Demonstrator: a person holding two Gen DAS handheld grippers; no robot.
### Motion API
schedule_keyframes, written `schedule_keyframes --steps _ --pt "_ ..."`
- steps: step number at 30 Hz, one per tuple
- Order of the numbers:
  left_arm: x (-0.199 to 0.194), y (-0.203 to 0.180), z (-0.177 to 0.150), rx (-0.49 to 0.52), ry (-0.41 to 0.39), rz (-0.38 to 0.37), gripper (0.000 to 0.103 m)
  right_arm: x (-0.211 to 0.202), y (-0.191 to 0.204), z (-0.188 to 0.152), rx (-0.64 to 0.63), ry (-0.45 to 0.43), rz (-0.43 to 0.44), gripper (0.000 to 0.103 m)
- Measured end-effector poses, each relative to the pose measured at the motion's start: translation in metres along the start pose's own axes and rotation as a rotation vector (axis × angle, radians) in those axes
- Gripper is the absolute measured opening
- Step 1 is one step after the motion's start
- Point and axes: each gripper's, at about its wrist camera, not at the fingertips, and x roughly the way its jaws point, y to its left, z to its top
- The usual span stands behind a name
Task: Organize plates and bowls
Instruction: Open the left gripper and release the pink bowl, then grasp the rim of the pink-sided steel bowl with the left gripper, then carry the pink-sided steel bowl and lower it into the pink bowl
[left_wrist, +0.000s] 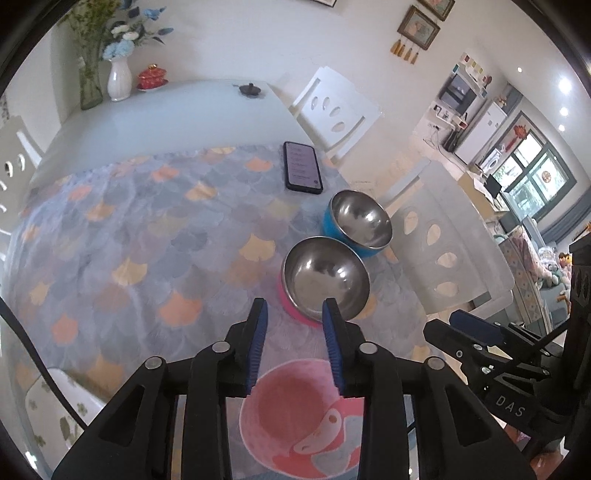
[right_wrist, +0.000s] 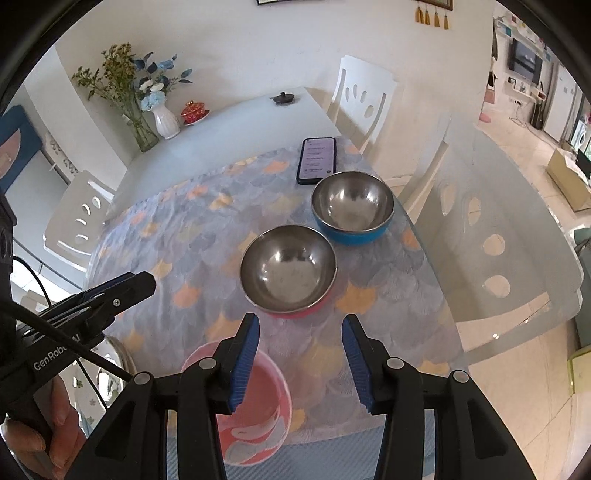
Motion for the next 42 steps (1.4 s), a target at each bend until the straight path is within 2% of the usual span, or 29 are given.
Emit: schedule_keyframes --steps 1,3,6,9,11,15,21,23,29,32,39,42 --pt "0.005 0.001 0.002 0.001 0.009 -0.002 0.036 0.005 -0.002 0.003 0.002 0.005 0.001 0.045" --pt "0.021 0.004 0.008 -0.005 0.041 0.006 0.056 0.013 -0.006 0.006 0.013 0.014 0.003 0.045" --pt "0.043 0.010 0.016 -0.009 0.068 -0.006 0.057 0.035 -0.018 0.013 0.048 0.051 0.032 0.045" --pt "0.075 0.019 0.025 -0.039 0.136 -0.041 0.057 0.064 -0.038 0.017 0.129 0.113 0.105 0.045" --pt "0.094 0.026 0.029 -0.065 0.179 -0.069 0.055 0.083 -0.049 0.019 0.184 0.149 0.151 0.045" --pt "0.130 0.032 0.030 -0.096 0.262 -0.120 0.048 0.114 -0.059 0.024 0.226 0.181 0.190 0.045" --pt "0.163 0.024 0.023 -0.088 0.342 -0.157 0.029 0.139 -0.057 0.033 0.222 0.198 0.201 0.045" --pt "0.170 0.022 0.021 -0.085 0.358 -0.156 0.027 0.146 -0.056 0.034 0.214 0.205 0.197 0.044" --pt "0.175 0.020 0.017 -0.068 0.366 -0.140 0.017 0.161 -0.060 0.031 0.208 0.225 0.182 0.030" --pt "0.174 0.020 0.016 -0.070 0.365 -0.144 0.017 0.165 -0.063 0.030 0.203 0.231 0.166 0.021" --pt "0.166 0.010 0.015 -0.057 0.330 -0.117 0.016 0.157 -0.056 0.028 0.147 0.209 0.126 0.019" --pt "0.150 0.012 0.015 -0.057 0.306 -0.118 0.016 0.146 -0.050 0.030 0.126 0.193 0.117 0.019"
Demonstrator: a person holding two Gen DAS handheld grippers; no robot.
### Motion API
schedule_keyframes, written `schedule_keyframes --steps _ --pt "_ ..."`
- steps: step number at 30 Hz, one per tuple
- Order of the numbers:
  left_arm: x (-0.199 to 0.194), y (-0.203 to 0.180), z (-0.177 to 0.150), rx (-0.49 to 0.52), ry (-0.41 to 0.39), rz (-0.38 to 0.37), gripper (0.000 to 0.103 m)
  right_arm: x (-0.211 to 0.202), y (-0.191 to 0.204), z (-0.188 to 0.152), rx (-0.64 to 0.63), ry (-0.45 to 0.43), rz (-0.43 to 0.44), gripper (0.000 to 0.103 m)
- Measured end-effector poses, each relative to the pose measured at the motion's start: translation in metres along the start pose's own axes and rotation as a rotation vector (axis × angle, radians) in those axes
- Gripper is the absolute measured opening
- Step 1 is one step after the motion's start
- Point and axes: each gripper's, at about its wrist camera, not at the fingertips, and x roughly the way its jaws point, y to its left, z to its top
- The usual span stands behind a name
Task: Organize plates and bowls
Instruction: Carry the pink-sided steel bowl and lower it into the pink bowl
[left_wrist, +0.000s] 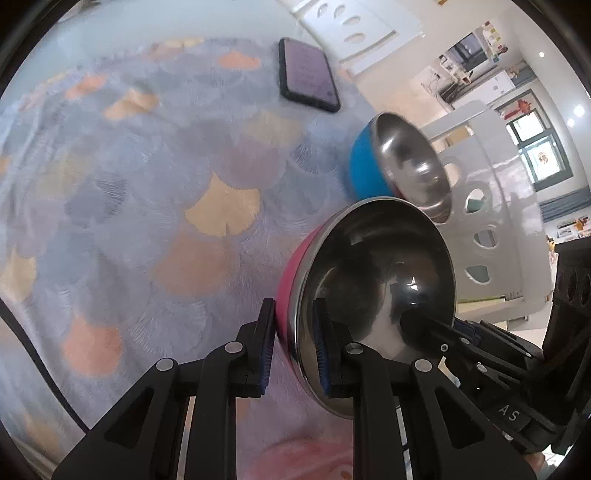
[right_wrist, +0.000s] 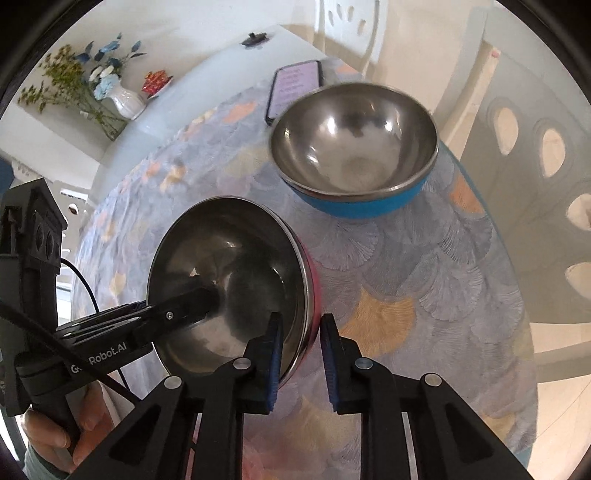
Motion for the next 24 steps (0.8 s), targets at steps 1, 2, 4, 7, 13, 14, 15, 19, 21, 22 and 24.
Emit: schedule_keyframes --steps 1,2,4,7,13,14,15,19,21,22,24 --pt "-0.007 -0.001 -0.003 0.002 -0.009 0.001 0.016 -0.004 0.002 -0.001 -0.002 -0.003 0.002 0.019" --pt "-0.015 -0.003 -0.006 0.005 -0.020 0.002 0.016 -0.008 0.004 -0.001 -0.003 -0.005 0.006 0.019" --pt "-0.033 -0.007 -0.014 0.015 -0.048 0.004 0.016 -0.019 0.010 -0.003 -0.009 -0.015 0.017 0.019" --pt "-0.059 -0.009 -0.028 0.022 -0.086 0.005 0.016 -0.038 0.021 -0.010 -0.026 -0.035 0.030 0.019" --pt "-0.105 -0.014 -0.065 0.035 -0.132 0.008 0.017 -0.076 0.044 -0.040 -0.055 -0.054 0.051 0.019" --pt "-0.110 -0.014 -0.074 0.045 -0.129 0.012 0.017 -0.080 0.048 -0.048 -0.058 -0.048 0.054 0.019" --pt "-0.114 -0.014 -0.082 0.056 -0.120 0.019 0.017 -0.083 0.051 -0.053 -0.060 -0.043 0.055 0.019" --pt "-0.118 -0.014 -0.105 0.082 -0.098 0.032 0.017 -0.092 0.059 -0.083 -0.070 -0.014 0.055 0.019" --pt "-0.116 -0.015 -0.118 0.086 -0.089 0.037 0.017 -0.092 0.061 -0.097 -0.074 0.008 0.041 0.019" --pt "-0.115 -0.015 -0.124 0.089 -0.084 0.039 0.017 -0.091 0.061 -0.103 -0.074 0.019 0.035 0.019" --pt "-0.111 -0.015 -0.135 0.097 -0.070 0.041 0.017 -0.089 0.060 -0.113 -0.073 0.041 0.024 0.019"
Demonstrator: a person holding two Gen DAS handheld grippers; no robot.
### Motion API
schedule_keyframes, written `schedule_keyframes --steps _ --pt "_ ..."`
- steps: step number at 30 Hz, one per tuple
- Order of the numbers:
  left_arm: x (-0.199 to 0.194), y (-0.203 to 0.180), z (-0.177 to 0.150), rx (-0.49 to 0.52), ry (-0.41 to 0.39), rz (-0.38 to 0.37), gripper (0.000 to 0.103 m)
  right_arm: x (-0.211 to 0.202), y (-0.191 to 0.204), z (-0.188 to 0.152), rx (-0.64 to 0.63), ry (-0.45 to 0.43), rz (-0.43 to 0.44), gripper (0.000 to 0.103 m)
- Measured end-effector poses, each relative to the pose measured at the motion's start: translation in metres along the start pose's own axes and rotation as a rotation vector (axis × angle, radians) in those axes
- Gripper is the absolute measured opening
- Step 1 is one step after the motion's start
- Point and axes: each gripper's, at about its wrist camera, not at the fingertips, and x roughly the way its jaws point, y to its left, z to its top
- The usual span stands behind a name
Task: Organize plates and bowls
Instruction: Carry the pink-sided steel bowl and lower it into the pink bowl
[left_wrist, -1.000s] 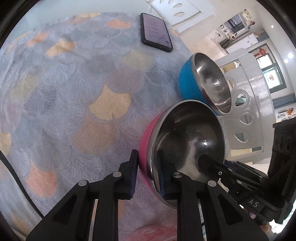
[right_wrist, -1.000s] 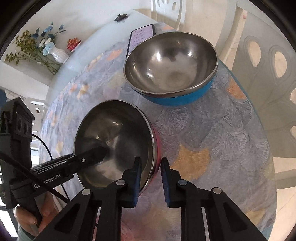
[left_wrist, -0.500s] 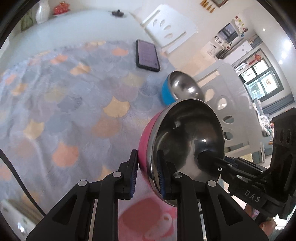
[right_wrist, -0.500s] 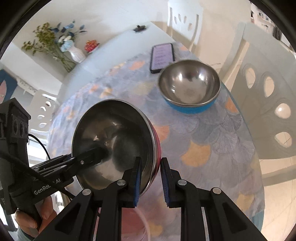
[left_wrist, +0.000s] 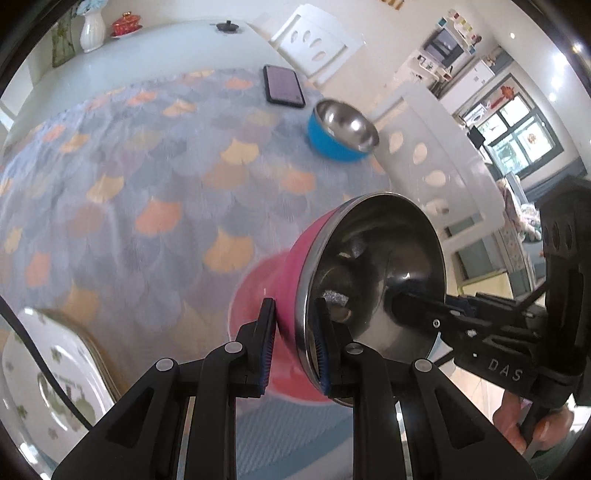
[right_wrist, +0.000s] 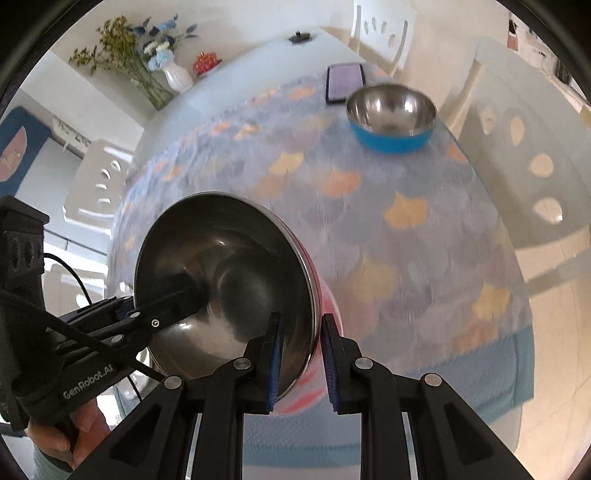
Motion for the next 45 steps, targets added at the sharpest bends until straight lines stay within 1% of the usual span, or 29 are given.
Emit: schedule_keyframes --steps 3,6,14,17,19,21,23,27,31,36,41,45 --pt "0.008 -0.001 -0.013 0.001 0.030 0.000 0.016 0.007 -0.001 -0.012 -0.001 0.032 -0.025 0.019" --pt "0.016 -0.001 -0.022 0.000 0.050 0.014 0.016 0.013 -0.002 -0.022 0.002 0.058 -0.039 0.019" --pt "0.029 0.005 -0.027 -0.027 0.061 0.023 0.016 0.021 0.002 -0.025 -0.010 0.057 -0.076 0.019" --pt "0.033 0.008 -0.028 -0.027 0.069 0.039 0.018 0.026 0.000 -0.024 0.003 0.067 -0.073 0.019" --pt "0.033 0.009 -0.028 -0.025 0.070 0.063 0.021 0.028 -0.001 -0.024 0.011 0.073 -0.072 0.019" --pt "0.032 0.015 -0.028 -0.034 0.068 0.070 0.029 0.030 -0.002 -0.025 0.014 0.077 -0.067 0.019" --pt "0.028 0.019 -0.027 -0.037 0.063 0.066 0.028 0.030 -0.002 -0.025 0.012 0.078 -0.071 0.019" --pt "0.025 0.027 -0.024 -0.035 0.055 0.105 0.028 0.030 -0.003 -0.027 0.012 0.083 -0.067 0.019" --pt "0.029 0.036 -0.025 -0.084 0.065 0.073 0.028 0.031 0.000 -0.028 0.008 0.089 -0.061 0.019" --pt "0.031 0.031 -0.025 -0.060 0.065 0.099 0.028 0.030 -0.001 -0.026 0.009 0.097 -0.042 0.019" --pt "0.028 0.031 -0.020 -0.048 0.065 0.090 0.028 0.023 -0.004 -0.020 0.015 0.093 -0.017 0.019" --pt "0.023 0.031 -0.014 -0.046 0.056 0.087 0.028 0.017 -0.004 -0.015 0.009 0.084 -0.018 0.019"
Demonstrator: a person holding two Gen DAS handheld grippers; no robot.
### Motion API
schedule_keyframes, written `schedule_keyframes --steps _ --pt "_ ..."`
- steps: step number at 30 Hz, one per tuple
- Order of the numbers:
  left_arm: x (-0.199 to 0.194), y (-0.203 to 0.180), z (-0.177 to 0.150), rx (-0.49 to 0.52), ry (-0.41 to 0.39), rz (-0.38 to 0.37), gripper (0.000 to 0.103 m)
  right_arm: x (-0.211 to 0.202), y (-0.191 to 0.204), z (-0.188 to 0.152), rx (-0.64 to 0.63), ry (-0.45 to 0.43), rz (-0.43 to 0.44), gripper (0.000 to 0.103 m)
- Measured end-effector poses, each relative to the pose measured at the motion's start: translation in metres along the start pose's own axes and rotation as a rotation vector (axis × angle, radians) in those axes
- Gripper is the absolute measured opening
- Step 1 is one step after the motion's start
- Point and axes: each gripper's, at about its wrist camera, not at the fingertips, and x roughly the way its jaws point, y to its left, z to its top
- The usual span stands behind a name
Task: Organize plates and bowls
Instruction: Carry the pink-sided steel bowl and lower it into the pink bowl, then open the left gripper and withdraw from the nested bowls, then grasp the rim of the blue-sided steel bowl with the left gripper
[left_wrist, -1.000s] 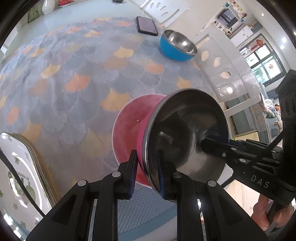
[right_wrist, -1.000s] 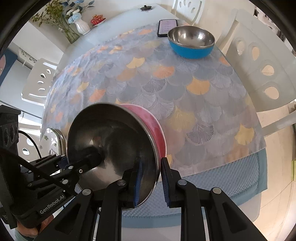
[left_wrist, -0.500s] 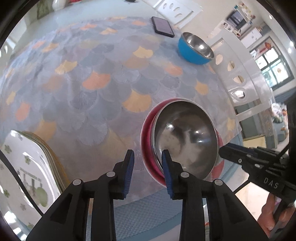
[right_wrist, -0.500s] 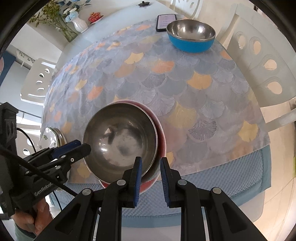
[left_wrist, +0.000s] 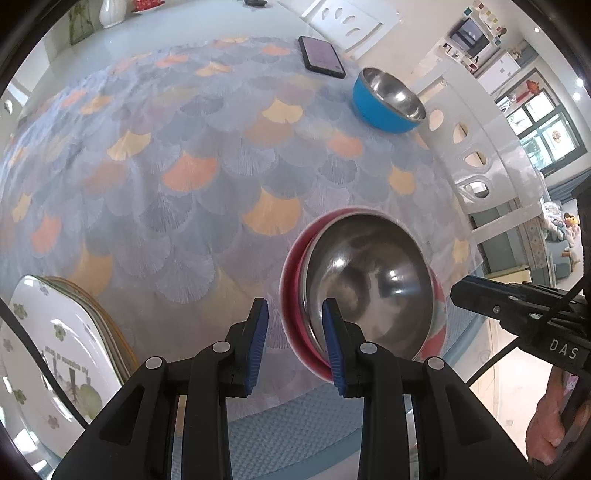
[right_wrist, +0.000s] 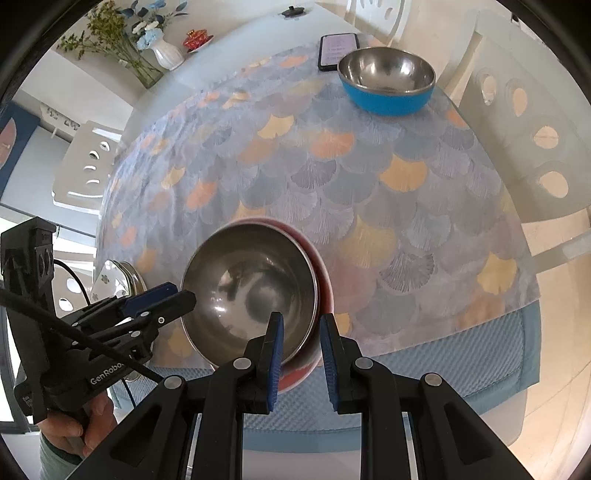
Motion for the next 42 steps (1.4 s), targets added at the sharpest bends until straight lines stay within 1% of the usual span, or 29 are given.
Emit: schedule_keyframes --steps 4,8,12,16,21,26,32,35,37,38,39,41,42 --pt "-0.008 -0.001 0.008 0.000 -0.022 -0.014 0.028 -0.005 0.002 0.006 -0.016 -0.010 -0.019 0.019" --pt "-0.015 -0.003 0.018 -0.007 -0.048 -0.042 0.028 -0.014 0.007 0.011 -0.054 -0.044 -0.054 0.019" --pt "-0.016 -0.010 0.030 0.004 -0.060 -0.039 0.028 -0.023 0.011 0.020 -0.079 -0.081 -0.085 0.019" --pt "-0.021 -0.020 0.042 0.036 -0.076 -0.035 0.028 -0.032 0.014 0.027 -0.096 -0.117 -0.107 0.019" --pt "-0.025 -0.031 0.063 0.073 -0.095 -0.030 0.028 -0.039 0.013 0.039 -0.100 -0.149 -0.121 0.019" --pt "-0.021 -0.043 0.087 0.108 -0.104 -0.027 0.028 -0.041 0.005 0.054 -0.090 -0.166 -0.131 0.019" --pt "-0.008 -0.057 0.122 0.156 -0.111 -0.010 0.028 -0.032 -0.016 0.077 -0.037 -0.160 -0.130 0.019" --pt "0.003 -0.060 0.143 0.156 -0.105 -0.004 0.029 -0.026 -0.031 0.093 -0.012 -0.161 -0.130 0.020" --pt "0.013 -0.060 0.159 0.142 -0.093 -0.014 0.033 -0.023 -0.043 0.104 0.011 -0.174 -0.120 0.022" --pt "0.019 -0.060 0.168 0.128 -0.082 -0.027 0.037 -0.021 -0.051 0.110 0.031 -0.183 -0.109 0.029" --pt "0.026 -0.060 0.177 0.109 -0.066 -0.046 0.041 -0.018 -0.063 0.119 0.064 -0.185 -0.088 0.041" --pt "0.037 -0.060 0.192 0.084 -0.053 -0.090 0.043 -0.015 -0.080 0.130 0.119 -0.197 -0.057 0.049" --pt "0.044 -0.061 0.198 0.073 -0.045 -0.107 0.043 -0.013 -0.091 0.137 0.153 -0.210 -0.049 0.049"
